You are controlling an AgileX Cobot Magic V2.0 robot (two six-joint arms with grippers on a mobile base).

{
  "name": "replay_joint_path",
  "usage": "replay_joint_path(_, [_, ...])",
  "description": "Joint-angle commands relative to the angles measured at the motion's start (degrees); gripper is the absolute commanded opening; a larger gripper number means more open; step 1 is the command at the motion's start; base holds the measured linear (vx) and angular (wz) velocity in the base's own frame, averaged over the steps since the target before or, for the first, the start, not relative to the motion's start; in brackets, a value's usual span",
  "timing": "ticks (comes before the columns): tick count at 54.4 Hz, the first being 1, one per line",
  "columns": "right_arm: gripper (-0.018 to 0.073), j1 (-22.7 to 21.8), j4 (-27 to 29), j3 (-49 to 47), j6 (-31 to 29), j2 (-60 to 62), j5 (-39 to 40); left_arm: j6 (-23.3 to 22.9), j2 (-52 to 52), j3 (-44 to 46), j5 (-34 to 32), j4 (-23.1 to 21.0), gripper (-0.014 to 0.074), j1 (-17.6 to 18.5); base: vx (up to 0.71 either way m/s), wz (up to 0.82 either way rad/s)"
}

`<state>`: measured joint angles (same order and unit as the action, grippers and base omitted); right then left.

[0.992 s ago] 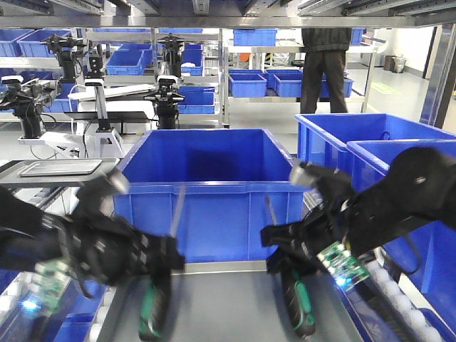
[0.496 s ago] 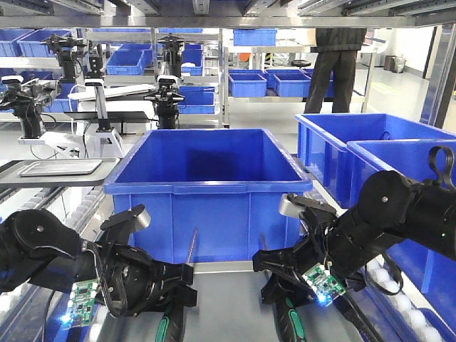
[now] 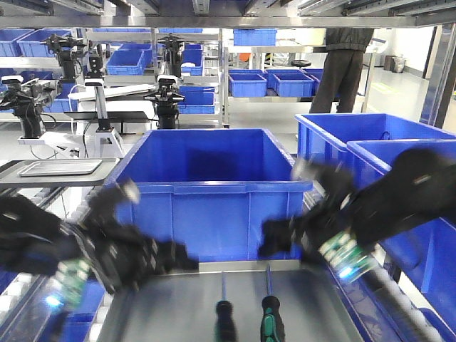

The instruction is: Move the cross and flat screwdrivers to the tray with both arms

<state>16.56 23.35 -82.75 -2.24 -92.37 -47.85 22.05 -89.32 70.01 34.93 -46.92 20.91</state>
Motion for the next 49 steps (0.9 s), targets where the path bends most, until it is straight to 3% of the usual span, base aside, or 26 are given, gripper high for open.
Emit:
replay_joint_path(1, [0.0547, -0.1, -0.3, -1.9, -1.2, 7.0, 5.8, 2.0, 7.8, 1.9, -5.7, -2.8, 0.053, 0.3, 0.0, 0.0])
replay_joint_path(11, [0.0547, -0.1, 0.1, -1.9, -1.4, 12.3, 9.5, 6.9, 16.0, 1.9, -9.0, -2.7, 0.0512, 0.3, 0.0, 0.0])
replay_joint_path(42, [0.0547, -0.1, 0.1, -1.9, -1.4, 14.3, 9.2, 7.0, 20.0, 1.9, -8.5, -2.8, 0.0496, 0.3, 0.0, 0.0])
replay_joint_path(45, [0.0547, -0.1, 0.1, -1.9, -1.4, 14.3, 9.2, 7.0, 20.8, 1.9, -8.6, -0.8, 0.0494, 0.3, 0.0, 0.0])
replay_joint_path(49, [0.0547, -0.1, 0.1, -1.9, -1.4, 14.3, 9.1, 5.6, 22.9, 0.5, -9.6, 5.6, 0.0467, 0.3, 0.0, 0.0])
